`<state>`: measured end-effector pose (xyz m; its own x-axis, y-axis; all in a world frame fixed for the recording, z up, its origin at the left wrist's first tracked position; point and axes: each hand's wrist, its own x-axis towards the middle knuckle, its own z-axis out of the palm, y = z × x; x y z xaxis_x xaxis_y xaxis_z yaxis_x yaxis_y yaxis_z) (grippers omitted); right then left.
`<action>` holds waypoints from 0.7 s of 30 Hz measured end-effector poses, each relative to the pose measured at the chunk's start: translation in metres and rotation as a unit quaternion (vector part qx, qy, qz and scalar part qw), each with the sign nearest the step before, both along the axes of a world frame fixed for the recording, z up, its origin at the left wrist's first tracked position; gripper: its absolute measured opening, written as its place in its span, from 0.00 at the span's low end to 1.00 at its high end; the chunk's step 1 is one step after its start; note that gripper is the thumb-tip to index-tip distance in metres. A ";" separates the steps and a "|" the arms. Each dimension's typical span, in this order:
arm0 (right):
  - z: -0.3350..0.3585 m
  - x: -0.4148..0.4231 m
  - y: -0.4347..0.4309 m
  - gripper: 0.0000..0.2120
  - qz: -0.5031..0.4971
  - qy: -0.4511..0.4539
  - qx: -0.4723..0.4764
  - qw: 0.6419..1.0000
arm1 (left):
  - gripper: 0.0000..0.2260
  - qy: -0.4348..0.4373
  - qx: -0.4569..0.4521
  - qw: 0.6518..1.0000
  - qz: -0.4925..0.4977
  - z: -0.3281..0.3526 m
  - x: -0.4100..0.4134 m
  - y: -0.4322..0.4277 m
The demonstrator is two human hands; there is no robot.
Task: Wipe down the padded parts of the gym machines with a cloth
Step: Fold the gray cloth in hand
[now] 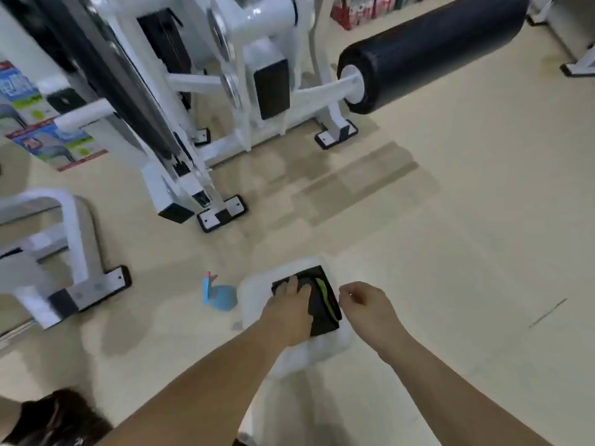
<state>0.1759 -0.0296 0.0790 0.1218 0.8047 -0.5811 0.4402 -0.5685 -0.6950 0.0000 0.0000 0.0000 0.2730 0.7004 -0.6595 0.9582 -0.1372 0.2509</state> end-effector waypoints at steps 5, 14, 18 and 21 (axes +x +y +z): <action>-0.080 0.004 0.005 0.10 -0.015 0.051 -0.033 0.998 | 0.49 0.090 0.025 0.995 0.023 -0.084 -0.005 0.009; -0.035 0.046 -0.007 0.18 -0.189 0.157 -0.119 0.962 | 0.10 -0.117 0.024 0.970 0.212 -0.001 0.056 0.013; 0.079 0.090 -0.010 0.21 -0.237 0.274 -0.129 0.923 | 0.11 -0.273 0.018 0.923 0.269 0.161 0.122 0.008; 0.191 0.136 -0.006 0.20 -0.262 0.338 -0.090 0.899 | 0.16 -0.338 -0.013 0.907 0.250 0.288 0.169 0.000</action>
